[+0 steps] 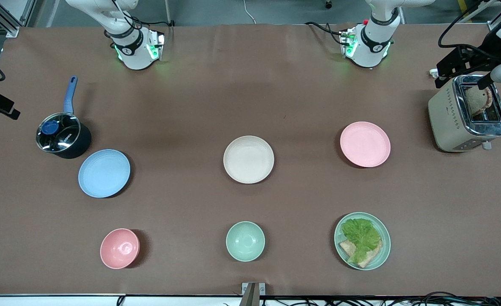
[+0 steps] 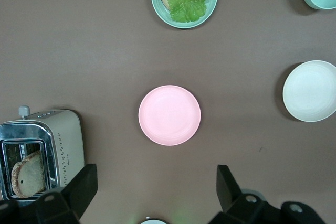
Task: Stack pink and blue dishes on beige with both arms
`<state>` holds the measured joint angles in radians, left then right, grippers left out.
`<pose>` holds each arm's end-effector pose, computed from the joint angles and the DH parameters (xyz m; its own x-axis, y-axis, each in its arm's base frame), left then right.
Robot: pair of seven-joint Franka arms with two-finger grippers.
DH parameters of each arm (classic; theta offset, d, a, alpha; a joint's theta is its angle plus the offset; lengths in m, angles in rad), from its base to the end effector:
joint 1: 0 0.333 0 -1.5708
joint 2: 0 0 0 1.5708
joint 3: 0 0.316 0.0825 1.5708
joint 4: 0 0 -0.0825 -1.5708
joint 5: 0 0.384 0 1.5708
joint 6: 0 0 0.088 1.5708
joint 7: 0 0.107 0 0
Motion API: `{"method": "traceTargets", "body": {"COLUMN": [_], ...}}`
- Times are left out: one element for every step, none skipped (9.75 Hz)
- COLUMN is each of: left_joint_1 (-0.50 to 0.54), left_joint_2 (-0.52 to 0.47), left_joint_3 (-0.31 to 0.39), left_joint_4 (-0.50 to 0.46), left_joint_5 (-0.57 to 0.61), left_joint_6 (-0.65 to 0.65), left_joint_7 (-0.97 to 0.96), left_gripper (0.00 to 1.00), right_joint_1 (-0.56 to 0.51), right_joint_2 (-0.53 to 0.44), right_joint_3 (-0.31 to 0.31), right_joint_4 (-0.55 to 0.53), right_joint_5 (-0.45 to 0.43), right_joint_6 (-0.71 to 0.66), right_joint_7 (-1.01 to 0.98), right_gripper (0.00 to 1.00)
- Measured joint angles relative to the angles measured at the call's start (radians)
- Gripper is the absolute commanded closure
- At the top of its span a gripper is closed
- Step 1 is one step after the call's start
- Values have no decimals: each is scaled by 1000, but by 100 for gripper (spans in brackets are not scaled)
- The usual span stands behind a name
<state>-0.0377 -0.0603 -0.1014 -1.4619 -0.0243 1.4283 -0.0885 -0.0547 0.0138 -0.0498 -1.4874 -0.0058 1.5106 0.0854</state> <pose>0.5132 -0.0769 0.6946 0.9982 -0.0540 0.0247 -0.0545 -0.9983 0.0201 0.5501 -0.0581 0.6507 0.9819 -0.1891 0.0099 -0.1891 -0.9819 0.0056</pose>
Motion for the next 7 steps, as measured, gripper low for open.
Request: {"method": "traceTargets", "body": {"left_joint_1": [0, 0, 0, 0, 0, -1, -1], "left_joint_2": [0, 0, 1, 4, 12, 23, 40], "left_joint_3": [0, 0, 1, 6, 19, 45, 82], "left_joint_4": [0, 0, -3, -7, -9, -14, -24], "left_joint_5": [0, 0, 0, 0, 0, 0, -4], "left_joint_6": [0, 0, 0, 1, 3, 7, 20], "left_joint_7": [0, 0, 0, 0, 0, 3, 31], "left_gripper": [0, 0, 0, 0, 0, 0, 0], "right_joint_1": [0, 0, 0, 0, 0, -1, -2], "right_joint_2": [0, 0, 0, 0, 1, 9, 28], "right_joint_3": [0, 0, 0, 0, -1, -1, -6], "right_joint_4": [0, 0, 0, 0, 0, 0, -1], "right_joint_5": [0, 0, 0, -1, -1, -1, -1], "right_joint_6": [0, 0, 0, 3, 4, 6, 10], "right_joint_7": [0, 0, 0, -9, -20, -33, -63], "right_gripper": [0, 0, 0, 0, 0, 0, 0]}}
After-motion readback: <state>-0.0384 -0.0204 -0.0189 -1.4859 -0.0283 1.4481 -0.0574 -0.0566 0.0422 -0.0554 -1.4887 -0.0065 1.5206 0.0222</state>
